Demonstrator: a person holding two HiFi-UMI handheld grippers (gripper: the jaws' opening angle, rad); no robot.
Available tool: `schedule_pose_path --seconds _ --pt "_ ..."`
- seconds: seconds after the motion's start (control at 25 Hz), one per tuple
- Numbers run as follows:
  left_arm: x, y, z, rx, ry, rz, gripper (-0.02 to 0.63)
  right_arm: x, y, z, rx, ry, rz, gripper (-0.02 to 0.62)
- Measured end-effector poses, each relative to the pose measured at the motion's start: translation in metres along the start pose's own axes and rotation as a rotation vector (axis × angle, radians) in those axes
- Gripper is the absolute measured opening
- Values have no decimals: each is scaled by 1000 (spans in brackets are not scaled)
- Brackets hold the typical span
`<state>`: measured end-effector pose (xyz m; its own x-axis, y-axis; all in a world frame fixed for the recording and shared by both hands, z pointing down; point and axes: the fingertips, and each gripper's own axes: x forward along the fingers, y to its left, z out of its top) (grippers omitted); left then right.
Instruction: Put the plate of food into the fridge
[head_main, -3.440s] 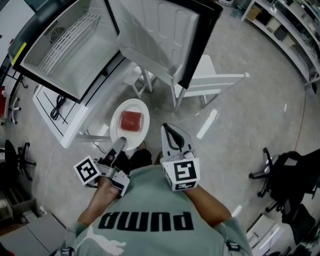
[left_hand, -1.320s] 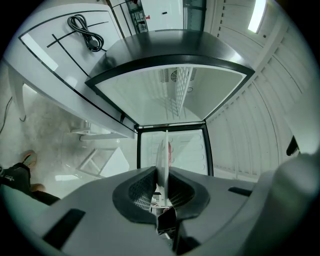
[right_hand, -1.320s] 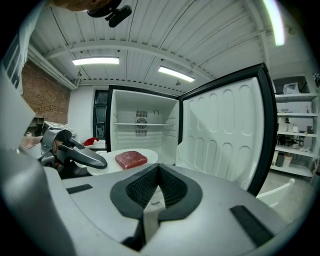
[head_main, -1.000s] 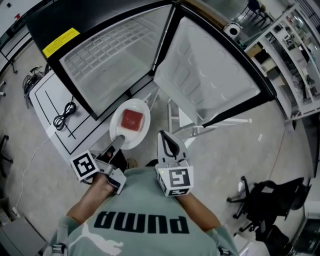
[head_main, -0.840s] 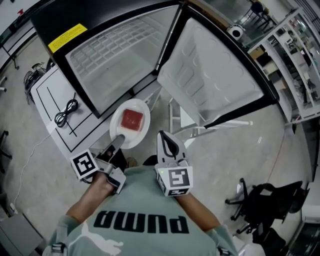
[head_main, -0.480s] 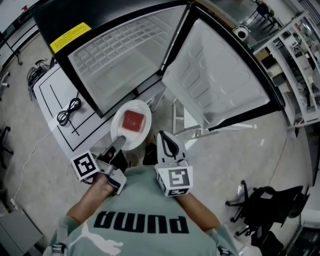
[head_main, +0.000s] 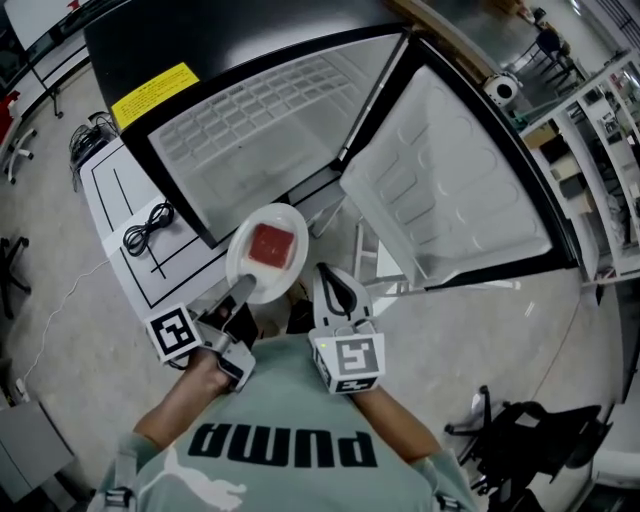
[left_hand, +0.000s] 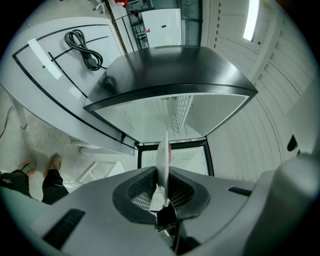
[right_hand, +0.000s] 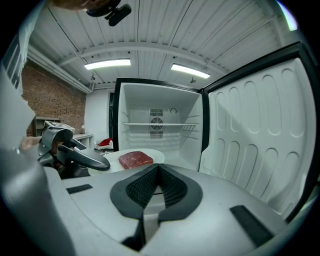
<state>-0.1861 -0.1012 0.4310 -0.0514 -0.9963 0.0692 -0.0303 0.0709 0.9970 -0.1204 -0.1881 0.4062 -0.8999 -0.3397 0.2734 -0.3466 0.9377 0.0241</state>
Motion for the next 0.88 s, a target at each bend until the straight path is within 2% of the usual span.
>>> schedule_pose_path --seconds 0.88 --pt "81 1 38 3 -105 44 37 63 -68 8 38 18 74 5"
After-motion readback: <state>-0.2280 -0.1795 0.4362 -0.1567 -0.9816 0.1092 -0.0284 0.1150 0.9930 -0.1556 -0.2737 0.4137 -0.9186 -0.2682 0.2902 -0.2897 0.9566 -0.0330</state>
